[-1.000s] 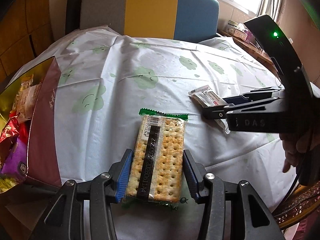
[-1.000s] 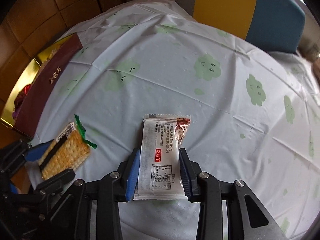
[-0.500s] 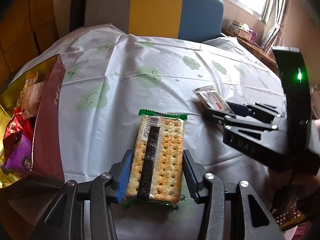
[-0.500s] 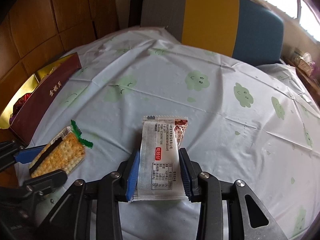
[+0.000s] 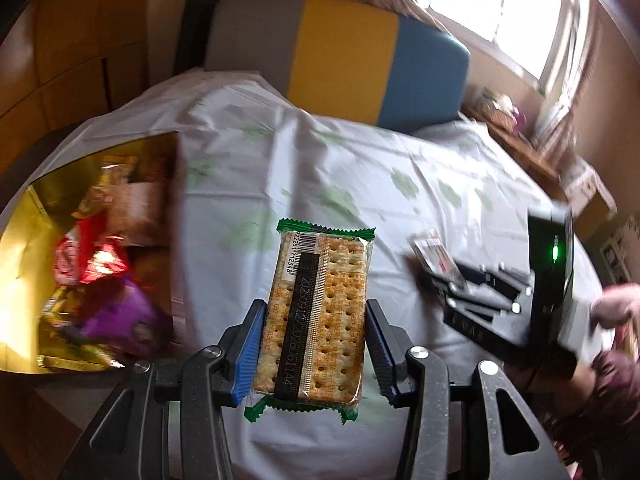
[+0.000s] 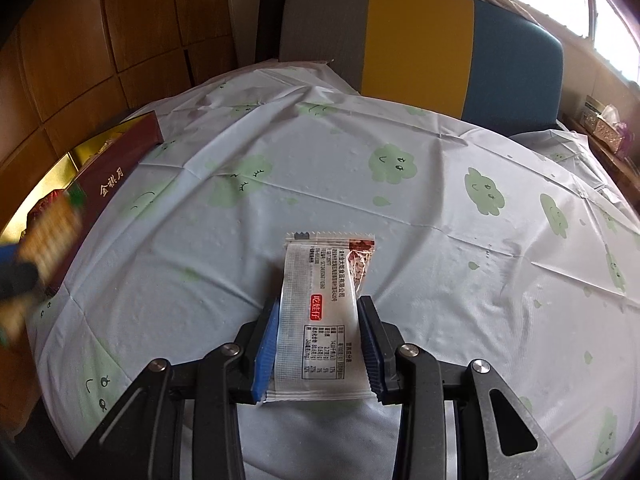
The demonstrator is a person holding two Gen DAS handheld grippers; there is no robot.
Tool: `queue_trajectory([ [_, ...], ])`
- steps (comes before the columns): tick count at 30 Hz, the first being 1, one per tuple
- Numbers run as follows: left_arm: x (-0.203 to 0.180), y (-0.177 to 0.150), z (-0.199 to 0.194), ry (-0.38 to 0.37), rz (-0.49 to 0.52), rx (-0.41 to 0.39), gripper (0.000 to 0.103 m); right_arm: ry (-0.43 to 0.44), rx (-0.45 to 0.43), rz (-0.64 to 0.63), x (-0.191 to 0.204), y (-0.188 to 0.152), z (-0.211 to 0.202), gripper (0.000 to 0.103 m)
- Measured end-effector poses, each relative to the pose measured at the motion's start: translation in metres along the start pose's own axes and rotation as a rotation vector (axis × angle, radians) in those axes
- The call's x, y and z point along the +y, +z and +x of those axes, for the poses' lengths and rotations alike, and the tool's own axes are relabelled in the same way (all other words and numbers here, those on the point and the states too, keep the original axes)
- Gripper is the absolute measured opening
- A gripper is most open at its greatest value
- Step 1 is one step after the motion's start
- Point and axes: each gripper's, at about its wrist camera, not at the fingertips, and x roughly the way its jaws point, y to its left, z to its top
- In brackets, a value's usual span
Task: Organize snacks
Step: 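Carry the cracker pack into the gold tray and open the left tool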
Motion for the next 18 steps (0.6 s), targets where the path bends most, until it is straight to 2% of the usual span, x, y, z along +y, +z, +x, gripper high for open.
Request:
queue_trajectory([
  [4,0.043,0.013,-0.019,0.034,-0.117,-0.028,0.049,-0.004,-0.001,-0.002,0.001,0.000,0.000,0.038],
  [10,0.145,0.024,-0.040,0.128,-0.369,-0.047,0.049,-0.003,-0.001,-0.001,0.001,0.000,0.000,0.038],
  [12,0.181,0.022,-0.043,0.169,-0.457,-0.036,0.049,-0.004,-0.002,-0.001,0.001,0.000,0.000,0.038],
  [18,0.244,0.015,-0.036,0.211,-0.621,-0.002,0.049,0.001,-0.002,0.005,0.001,0.000,0.000,0.038],
])
